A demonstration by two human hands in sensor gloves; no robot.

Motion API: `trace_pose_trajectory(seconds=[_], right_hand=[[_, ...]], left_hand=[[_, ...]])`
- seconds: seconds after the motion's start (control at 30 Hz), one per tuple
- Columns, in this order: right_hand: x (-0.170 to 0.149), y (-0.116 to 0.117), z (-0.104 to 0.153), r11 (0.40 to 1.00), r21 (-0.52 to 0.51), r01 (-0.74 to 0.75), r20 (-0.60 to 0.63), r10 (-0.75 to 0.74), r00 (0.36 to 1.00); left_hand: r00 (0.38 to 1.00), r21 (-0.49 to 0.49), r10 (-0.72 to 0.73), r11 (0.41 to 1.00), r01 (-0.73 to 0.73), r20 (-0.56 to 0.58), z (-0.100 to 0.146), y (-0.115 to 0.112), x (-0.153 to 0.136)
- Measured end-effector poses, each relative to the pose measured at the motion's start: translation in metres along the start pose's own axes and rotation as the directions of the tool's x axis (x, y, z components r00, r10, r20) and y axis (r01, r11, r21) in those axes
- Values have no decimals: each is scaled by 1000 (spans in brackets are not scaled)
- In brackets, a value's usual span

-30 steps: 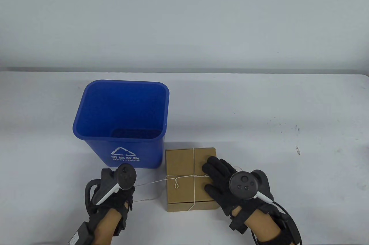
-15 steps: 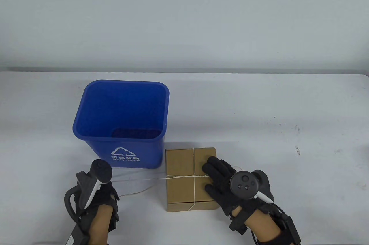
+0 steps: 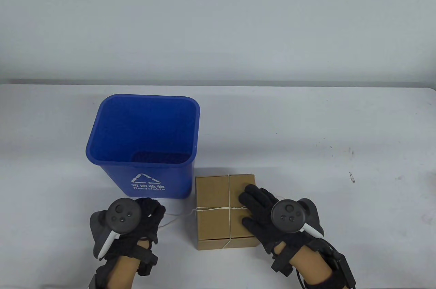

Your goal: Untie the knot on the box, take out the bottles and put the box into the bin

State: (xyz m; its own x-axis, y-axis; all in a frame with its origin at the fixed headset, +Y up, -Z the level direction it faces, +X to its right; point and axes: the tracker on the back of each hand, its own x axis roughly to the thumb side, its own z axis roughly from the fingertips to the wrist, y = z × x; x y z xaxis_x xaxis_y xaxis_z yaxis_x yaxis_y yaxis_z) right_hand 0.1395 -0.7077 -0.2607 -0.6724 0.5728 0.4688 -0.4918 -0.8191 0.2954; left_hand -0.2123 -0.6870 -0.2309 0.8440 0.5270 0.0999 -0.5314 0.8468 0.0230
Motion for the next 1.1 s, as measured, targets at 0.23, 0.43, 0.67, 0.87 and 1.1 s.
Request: trace_pose_trajectory(seconds=[0.23,0.43,0.67,0.87,1.1], right_hand=[[8,-7,-5,998,5,-57,-24,58,998],[10,-10,-10,999,1,-53,-57,53,997],[16,-14,-14,994,-25,-108,-86,106,991],[34,-16,-24,970,-55,-235,-119,228,966],[49,-11,-36,967,-101,-232,-119,220,968]], left_hand=[[939,71,-58,997,36,338,15,-13,61],[889,49,-163,986,157,428,8,-33,103],[903,-146,-100,974,175,417,-23,-61,111],[921,-224,-30,966,126,389,-23,-84,91],[923,-230,-27,965,124,384,-22,-86,89]])
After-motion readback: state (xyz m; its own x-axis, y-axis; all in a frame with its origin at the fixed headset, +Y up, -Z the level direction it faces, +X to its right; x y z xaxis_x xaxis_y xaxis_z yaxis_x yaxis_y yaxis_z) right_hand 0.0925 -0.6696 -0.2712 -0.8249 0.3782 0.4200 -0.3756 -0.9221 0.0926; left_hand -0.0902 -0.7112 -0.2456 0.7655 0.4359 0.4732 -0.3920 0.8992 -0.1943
